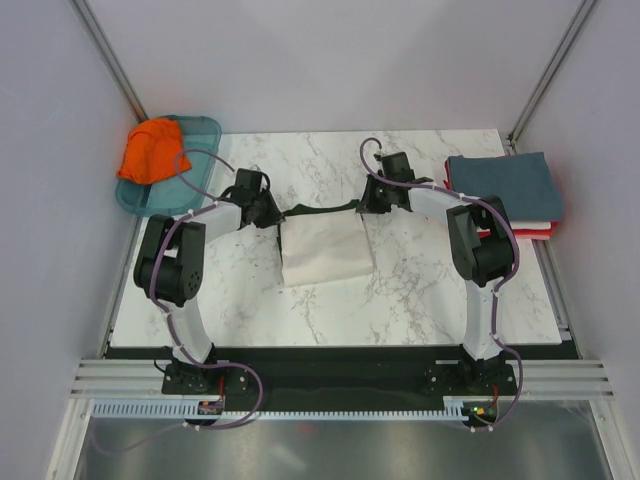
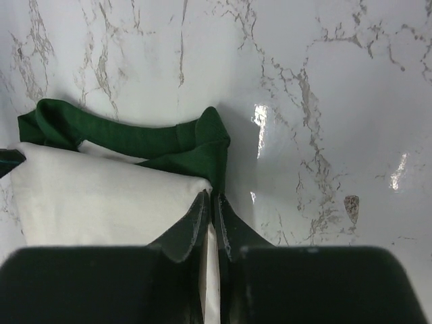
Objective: Fold and stack the t-shirts
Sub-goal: Fold the tshirt
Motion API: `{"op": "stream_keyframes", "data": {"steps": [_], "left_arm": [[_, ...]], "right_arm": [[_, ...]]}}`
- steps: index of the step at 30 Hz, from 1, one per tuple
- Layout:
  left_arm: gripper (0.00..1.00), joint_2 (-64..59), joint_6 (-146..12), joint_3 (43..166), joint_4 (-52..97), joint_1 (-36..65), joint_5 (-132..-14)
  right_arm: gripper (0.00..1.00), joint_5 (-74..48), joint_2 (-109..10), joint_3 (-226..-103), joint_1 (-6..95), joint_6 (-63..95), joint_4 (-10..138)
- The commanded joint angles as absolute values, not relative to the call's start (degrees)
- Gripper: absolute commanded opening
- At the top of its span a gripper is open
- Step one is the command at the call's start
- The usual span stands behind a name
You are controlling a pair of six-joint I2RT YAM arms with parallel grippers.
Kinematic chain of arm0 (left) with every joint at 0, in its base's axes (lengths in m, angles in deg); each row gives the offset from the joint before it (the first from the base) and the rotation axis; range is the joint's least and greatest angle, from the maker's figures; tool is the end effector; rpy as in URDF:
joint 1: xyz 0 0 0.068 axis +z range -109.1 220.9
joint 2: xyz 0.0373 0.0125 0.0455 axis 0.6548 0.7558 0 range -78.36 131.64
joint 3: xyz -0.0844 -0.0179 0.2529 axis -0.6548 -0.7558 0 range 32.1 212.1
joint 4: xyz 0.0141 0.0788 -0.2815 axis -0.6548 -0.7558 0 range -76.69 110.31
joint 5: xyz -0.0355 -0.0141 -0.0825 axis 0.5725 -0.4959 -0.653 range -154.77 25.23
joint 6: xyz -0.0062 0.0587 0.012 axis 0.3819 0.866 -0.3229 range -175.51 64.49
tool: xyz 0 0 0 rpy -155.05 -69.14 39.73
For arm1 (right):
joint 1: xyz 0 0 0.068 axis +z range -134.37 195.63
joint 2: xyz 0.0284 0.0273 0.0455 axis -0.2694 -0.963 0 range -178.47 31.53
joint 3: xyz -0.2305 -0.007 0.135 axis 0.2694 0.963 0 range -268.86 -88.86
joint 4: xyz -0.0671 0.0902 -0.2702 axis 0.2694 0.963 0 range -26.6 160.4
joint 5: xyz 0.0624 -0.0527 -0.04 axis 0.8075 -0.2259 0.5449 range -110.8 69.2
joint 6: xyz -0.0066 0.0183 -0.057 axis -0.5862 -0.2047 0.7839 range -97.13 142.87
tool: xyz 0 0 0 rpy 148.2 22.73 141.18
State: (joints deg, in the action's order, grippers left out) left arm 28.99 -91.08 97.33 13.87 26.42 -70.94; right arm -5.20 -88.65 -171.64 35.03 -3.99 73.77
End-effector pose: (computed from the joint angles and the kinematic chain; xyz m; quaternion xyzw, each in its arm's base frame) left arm 0.4072 -0.1103 0.1293 -0.1522 0.9217 -0.1951 0.2988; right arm 0.4541 0.1726 0.1289 0.0113 0.9254 0.2566 0.2786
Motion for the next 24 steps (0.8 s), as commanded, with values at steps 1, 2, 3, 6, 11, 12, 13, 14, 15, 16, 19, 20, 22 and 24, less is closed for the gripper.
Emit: {"op": "stream_keyframes", "data": {"steps": [1,2,3,6,11,12,13,14,15,16,19,20,22,24], "left_arm": [[0.18,29.7,-89.2,99.9,14.4,26.6,-71.3],[0.03,29.6,-89.1,100.0,14.4,26.6,-71.2],[0.02,28.7,-89.0,99.9,14.4,26.6,-71.0],[0.02,26.9,-88.6,99.1,14.4,26.6,-70.0],[0.02,25.9,-88.2,99.7,14.1,26.6,-70.1],[0.02,25.9,-88.2,99.7,14.0,26.6,-70.4],[0.02,25.9,-88.4,99.8,13.9,26.6,-70.8],[0.02,25.9,-88.4,99.8,14.0,26.6,-70.8],[0.02,26.0,-88.3,99.9,14.0,26.7,-70.7],[0.02,26.1,-88.3,100.1,13.9,26.6,-70.7],[0.02,26.2,-88.3,100.4,13.8,26.6,-71.1],[0.02,26.3,-88.4,100.5,13.7,26.6,-71.0],[0.02,26.4,-88.3,100.7,13.6,26.6,-71.2],[0.02,26.6,-88.3,100.8,13.5,26.6,-71.3]], "right_arm": [[0.11,-4.7,-87.8,-173.7,35.3,-3.4,72.8],[0.10,-4.7,-87.4,-173.5,35.2,-3.4,72.9],[0.11,-4.8,-86.9,-173.3,35.4,-3.3,72.9],[0.33,-5.3,-84.7,-171.9,35.4,-3.2,73.0],[0.39,-5.2,-85.5,-173.6,35.3,-3.1,73.7],[0.39,-5.2,-85.8,-174.2,35.3,-3.1,73.9],[0.37,-5.1,-86.7,-174.5,35.4,-3.1,74.2],[0.36,-5.1,-87.0,-174.7,35.4,-3.1,74.2],[0.34,-5.0,-87.4,-175.0,35.5,-3.1,74.3],[0.33,-5.1,-87.9,-175.1,35.5,-3.2,74.4],[0.32,-4.9,-88.9,-175.5,35.5,-3.3,74.3],[0.31,-4.7,-89.1,-175.6,35.5,-3.3,74.3],[0.30,-4.6,-89.5,-175.9,35.7,-3.3,74.3],[0.31,-4.7,-89.9,-176.0,35.7,-3.4,74.4]]}}
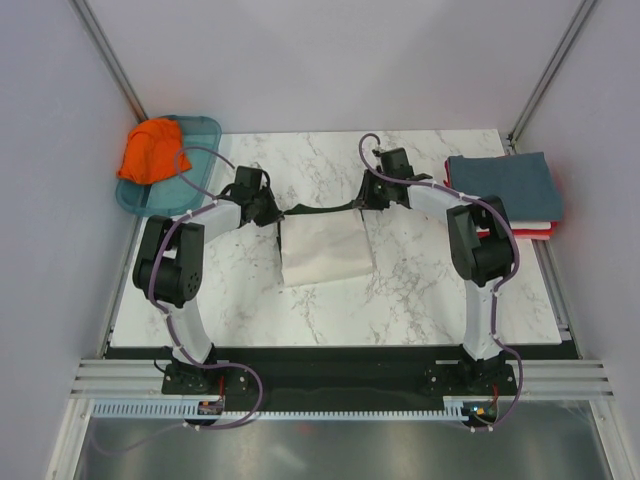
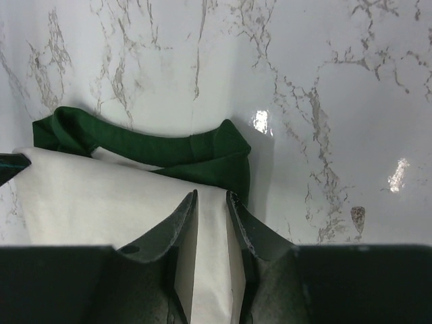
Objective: Fold and stack the t-shirts
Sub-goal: Fold the tshirt
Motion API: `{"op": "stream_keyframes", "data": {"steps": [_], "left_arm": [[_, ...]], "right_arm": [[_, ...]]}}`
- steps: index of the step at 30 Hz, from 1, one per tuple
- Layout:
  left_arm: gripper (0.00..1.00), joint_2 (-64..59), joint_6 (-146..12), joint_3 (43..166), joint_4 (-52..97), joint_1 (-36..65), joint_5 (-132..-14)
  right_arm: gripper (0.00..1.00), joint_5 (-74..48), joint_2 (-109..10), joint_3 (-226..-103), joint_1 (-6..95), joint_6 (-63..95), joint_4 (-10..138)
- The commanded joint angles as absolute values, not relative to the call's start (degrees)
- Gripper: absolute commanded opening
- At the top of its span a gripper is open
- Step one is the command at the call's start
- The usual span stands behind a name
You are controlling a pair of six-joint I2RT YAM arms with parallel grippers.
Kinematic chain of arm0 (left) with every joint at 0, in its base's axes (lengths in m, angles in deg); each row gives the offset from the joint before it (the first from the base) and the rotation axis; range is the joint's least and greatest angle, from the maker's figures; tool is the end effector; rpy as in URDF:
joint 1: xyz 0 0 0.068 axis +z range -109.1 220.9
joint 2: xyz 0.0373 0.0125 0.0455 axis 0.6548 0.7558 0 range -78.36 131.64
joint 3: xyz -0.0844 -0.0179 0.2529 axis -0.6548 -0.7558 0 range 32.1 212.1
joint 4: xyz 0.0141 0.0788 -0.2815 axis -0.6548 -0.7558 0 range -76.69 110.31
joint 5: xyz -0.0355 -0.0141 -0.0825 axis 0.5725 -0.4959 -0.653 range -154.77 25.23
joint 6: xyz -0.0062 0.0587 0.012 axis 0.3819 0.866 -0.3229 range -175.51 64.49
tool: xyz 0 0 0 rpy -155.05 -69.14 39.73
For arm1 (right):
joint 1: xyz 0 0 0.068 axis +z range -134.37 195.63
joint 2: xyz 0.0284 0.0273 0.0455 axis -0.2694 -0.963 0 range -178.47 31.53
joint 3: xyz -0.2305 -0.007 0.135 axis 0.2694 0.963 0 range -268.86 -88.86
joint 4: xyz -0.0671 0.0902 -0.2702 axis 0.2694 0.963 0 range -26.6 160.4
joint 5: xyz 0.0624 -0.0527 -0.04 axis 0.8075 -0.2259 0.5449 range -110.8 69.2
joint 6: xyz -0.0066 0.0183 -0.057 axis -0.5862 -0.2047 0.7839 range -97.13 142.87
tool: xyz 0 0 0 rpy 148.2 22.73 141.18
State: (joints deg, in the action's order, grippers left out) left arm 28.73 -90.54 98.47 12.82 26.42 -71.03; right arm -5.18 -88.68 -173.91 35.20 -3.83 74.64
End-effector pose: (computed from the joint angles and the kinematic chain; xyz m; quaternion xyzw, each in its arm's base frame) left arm 0.4100 -0.1110 0.1362 -0.1472 0.9214 -0.1955 0.3020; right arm 0.4599 0.1762 0.1409 0.0068 0.9212 0.2606 0.2888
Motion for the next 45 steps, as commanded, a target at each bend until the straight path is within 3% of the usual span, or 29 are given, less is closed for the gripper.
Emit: {"op": "stream_keyframes", "data": {"steps": [1,10,18,24,29,36,45], "left_arm": [[0.02,26.6,-88.3,100.9,13.5,26.6,-71.3],[0.02,27.3,-87.9,100.9,12.8,26.6,-71.1],[0.02,27.2,-87.7,100.6,12.9,26.6,-70.6],[0.02,27.6,-87.7,101.1,12.8,26.7,-71.1],[0.02,27.5,-87.6,101.2,12.7,26.6,-71.0],[0.02,27.0,-87.4,101.0,12.1,26.6,-71.3],[0.02,18.6,-86.3,98.5,9.9,26.6,-70.3]], "right_arm": [[0.31,-4.7,-90.0,-176.0,35.8,-3.4,74.5],[0.41,-7.5,-89.4,-175.0,35.8,-2.7,74.8],[0.40,-7.5,-89.8,-175.1,35.8,-2.4,75.1],[0.28,-4.9,-90.1,-175.3,35.7,-2.8,74.4],[0.35,-2.8,-90.5,-175.3,35.8,-3.3,73.9],[0.02,-3.0,-88.1,-173.9,35.6,-3.5,73.7],[0.00,-3.3,-79.5,-170.4,35.2,-3.8,73.5]]}}
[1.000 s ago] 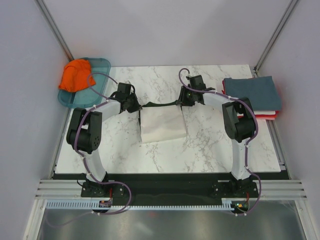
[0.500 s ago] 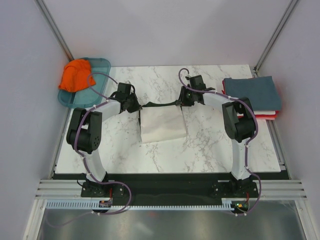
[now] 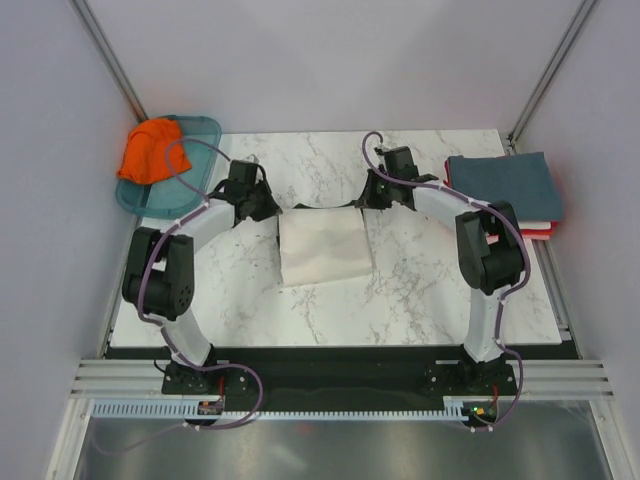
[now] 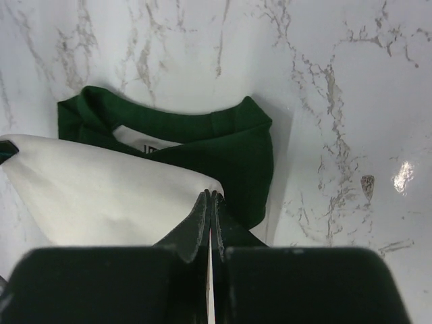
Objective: Fold and stack the t-shirts
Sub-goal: Fold the tshirt
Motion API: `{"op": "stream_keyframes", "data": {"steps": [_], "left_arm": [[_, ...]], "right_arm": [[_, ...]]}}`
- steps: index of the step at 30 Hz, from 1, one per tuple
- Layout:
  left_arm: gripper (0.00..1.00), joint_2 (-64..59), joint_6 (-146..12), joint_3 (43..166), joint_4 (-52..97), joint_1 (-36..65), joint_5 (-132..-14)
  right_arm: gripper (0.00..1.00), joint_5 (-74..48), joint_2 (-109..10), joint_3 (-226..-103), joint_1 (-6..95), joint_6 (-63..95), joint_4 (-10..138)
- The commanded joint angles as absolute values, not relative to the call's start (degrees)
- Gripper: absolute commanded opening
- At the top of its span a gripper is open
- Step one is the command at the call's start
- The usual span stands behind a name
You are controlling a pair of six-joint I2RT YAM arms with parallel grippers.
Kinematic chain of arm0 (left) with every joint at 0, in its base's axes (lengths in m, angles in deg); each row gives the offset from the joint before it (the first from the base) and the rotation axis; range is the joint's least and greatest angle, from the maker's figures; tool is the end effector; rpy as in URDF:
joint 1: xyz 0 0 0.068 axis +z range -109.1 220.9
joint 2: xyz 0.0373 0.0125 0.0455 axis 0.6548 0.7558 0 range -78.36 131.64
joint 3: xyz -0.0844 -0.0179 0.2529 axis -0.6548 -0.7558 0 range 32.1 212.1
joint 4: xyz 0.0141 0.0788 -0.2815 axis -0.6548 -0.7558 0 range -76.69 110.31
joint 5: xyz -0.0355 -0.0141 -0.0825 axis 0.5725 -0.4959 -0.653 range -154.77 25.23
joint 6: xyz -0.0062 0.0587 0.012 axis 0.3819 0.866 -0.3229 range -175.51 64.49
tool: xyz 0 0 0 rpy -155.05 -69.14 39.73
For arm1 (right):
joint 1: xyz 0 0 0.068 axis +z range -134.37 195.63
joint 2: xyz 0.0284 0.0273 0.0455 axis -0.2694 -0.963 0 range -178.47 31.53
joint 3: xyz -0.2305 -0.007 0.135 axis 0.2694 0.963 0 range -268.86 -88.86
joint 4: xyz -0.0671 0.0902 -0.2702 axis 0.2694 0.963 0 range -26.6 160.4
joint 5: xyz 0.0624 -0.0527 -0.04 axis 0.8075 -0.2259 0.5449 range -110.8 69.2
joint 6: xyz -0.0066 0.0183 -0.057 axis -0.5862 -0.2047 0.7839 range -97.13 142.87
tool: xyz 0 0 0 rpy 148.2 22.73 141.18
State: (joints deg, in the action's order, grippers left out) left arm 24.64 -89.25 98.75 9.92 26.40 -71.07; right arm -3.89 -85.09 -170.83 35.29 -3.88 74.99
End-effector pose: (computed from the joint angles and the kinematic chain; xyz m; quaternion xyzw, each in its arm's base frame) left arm 0.4042 -0.1097 0.1625 -0.1351 0.9185 -0.1971 0.3150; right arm 0.4469 0.1734 0.1513 0.0020 0.9195 0.2706 0.2851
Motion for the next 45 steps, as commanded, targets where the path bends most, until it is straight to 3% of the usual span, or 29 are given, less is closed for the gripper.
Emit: {"op": "stream_keyframes", "data": {"steps": [1,8,15,19,20,21,22,23,25,26,31,34,35,37,38,45], "left_arm": [[0.02,17.8,-86.4,98.3,9.5,26.6,-70.4],[0.02,14.5,-86.7,98.6,8.4,26.7,-69.7],[0.02,21.5,-87.5,105.9,9.1,28.3,-69.7],[0.02,31.3,-88.9,112.7,10.0,30.3,-71.4],[0.02,33.3,-89.0,114.0,10.5,30.6,-71.9],[0.21,35.1,-89.0,117.0,10.6,30.7,-72.2],[0.34,36.7,-88.3,118.5,10.1,30.8,-73.3],[0.46,38.9,-88.2,119.8,9.5,30.8,-74.3],[0.61,37.8,-88.2,119.1,9.4,30.7,-74.0],[0.63,35.5,-88.1,117.7,10.7,30.6,-73.2],[0.63,24.4,-88.0,106.6,11.7,30.3,-73.4],[0.55,14.9,-89.1,98.0,12.7,29.4,-75.7],[0.53,12.9,-89.3,95.9,12.8,29.2,-78.2],[0.47,7.4,-91.1,89.9,13.5,28.8,-82.8],[0.46,5.9,-91.9,87.8,14.2,28.8,-84.6],[0.39,0.2,-96.5,75.9,19.9,26.6,-91.8]], "right_arm": [[0.00,-3.2,-79.0,-170.2,35.1,-3.9,73.5],[0.00,-3.6,-76.5,-171.5,35.0,-4.5,73.5],[0.00,-3.3,-82.8,-177.4,33.0,-5.5,73.7],[0.00,-2.3,-90.4,-185.2,32.1,-6.4,73.4],[0.22,-2.2,-93.3,-186.8,32.1,-6.7,73.0],[0.43,-2.2,-94.6,-188.2,32.1,-6.8,73.1],[0.54,-2.1,-95.6,-189.9,32.0,-6.8,73.1],[0.62,-2.0,-95.9,-189.8,32.1,-6.8,72.9],[0.66,-3.0,-94.3,-188.2,32.1,-6.7,72.2],[0.67,-3.0,-91.3,-184.4,32.1,-6.7,69.9],[0.57,0.2,-80.3,-169.5,32.2,-7.9,64.4],[0.47,2.7,-73.7,-162.7,33.5,-8.0,62.3],[0.40,5.0,-71.6,-161.4,34.3,-8.2,62.3],[0.32,9.8,-69.9,-157.6,35.2,-9.9,61.5],[0.23,11.4,-69.5,-156.2,36.4,-11.0,59.2],[0.06,19.1,-71.6,-150.5,41.8,-16.9,51.4]]}}
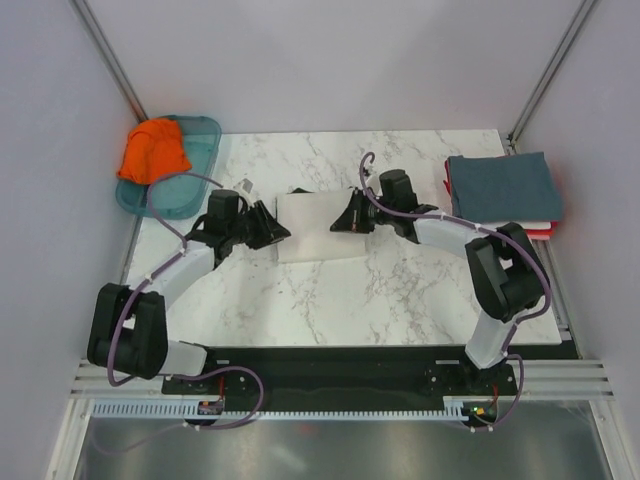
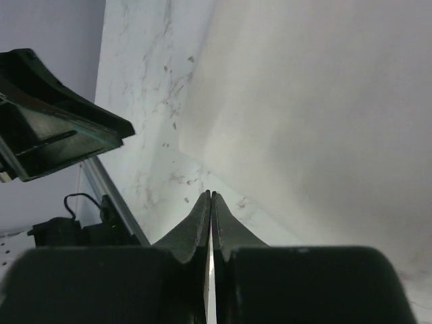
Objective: Fold and stack the t-shirts
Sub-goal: Fold the tshirt
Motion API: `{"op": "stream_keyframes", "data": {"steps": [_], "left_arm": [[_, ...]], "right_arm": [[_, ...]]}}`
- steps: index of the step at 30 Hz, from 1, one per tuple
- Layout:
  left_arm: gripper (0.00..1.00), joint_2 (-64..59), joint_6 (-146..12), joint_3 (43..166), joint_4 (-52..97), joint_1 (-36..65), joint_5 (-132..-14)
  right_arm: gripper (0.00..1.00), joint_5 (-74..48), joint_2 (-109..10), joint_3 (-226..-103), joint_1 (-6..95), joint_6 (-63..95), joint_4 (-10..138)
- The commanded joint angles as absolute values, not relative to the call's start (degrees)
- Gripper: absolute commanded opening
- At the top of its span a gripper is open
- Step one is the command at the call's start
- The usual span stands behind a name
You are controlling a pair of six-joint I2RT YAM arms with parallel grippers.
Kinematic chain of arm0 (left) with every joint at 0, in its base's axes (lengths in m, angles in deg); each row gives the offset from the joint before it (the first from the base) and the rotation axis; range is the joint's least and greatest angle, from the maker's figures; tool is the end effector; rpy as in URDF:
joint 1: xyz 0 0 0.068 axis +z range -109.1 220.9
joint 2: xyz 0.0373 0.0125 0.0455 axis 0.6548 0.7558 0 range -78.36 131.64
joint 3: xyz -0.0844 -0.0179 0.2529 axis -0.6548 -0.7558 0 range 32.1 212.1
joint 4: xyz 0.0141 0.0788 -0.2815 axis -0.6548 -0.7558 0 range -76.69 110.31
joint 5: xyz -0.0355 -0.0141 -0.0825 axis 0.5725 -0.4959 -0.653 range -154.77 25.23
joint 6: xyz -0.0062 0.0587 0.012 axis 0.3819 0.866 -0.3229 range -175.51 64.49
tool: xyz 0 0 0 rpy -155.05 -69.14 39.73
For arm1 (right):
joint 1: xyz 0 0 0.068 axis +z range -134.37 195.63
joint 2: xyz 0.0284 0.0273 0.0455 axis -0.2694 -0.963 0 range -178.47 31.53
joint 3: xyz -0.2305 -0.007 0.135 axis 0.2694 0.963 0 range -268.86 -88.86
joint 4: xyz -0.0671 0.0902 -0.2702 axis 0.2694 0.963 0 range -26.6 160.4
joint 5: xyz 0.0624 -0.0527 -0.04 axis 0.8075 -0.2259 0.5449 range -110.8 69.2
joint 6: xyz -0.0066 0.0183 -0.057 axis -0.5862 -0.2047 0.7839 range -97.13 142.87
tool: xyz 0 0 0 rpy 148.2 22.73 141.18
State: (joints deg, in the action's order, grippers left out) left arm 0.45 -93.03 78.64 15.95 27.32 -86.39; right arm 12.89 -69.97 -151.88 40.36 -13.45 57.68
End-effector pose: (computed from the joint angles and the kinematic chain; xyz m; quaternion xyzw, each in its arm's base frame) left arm 0.3166 -0.0935 0.2003 -0.0996 0.8760 -0.3415 0.3257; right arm 0.3710 0.1981 0.1803 -0.0533 0.8499 0.4520 0.2658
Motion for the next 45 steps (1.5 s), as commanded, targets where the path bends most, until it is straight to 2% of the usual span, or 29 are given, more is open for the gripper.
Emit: {"op": "stream_keyframes", "data": {"steps": [1,7,13,18,22,27,31,37,40,45], "left_arm": [[0.39,0.7,-97.0,75.5,21.3,26.5,-92.2],[0.35,8.2,-97.6,73.1,27.7,26.6,-94.6],[0.31,17.4,-98.1,70.1,32.4,28.9,-93.2],[0.30,19.3,-96.1,70.6,29.8,29.2,-90.6],[0.30,13.4,-95.0,70.3,26.7,29.2,-88.2],[0.33,5.8,-95.0,71.8,23.3,28.9,-88.3],[0.34,4.9,-96.6,75.5,23.1,26.9,-88.9],[0.34,12.7,-98.1,81.1,23.9,25.0,-88.1],[0.32,19.4,-98.5,83.2,24.3,25.1,-86.9],[0.31,23.2,-99.1,83.2,25.6,25.1,-84.7]], "right_arm": [[0.05,19.9,-72.3,-149.9,42.1,-17.8,50.1],[0.01,24.4,-80.8,-147.9,41.8,-20.8,43.0],[0.00,27.9,-88.8,-141.8,34.1,-27.9,30.2],[0.01,26.8,-87.4,-139.2,32.5,-26.2,31.6],[0.01,23.7,-82.3,-139.2,31.8,-22.1,39.6],[0.02,20.1,-76.3,-143.2,34.2,-19.2,45.7],[0.02,19.9,-77.4,-148.6,38.6,-21.4,46.4],[0.01,20.9,-86.0,-156.2,41.4,-29.2,40.3],[0.00,19.6,-91.2,-159.6,41.1,-30.0,41.7],[0.00,17.7,-96.5,-161.1,40.5,-30.7,42.0]]}}
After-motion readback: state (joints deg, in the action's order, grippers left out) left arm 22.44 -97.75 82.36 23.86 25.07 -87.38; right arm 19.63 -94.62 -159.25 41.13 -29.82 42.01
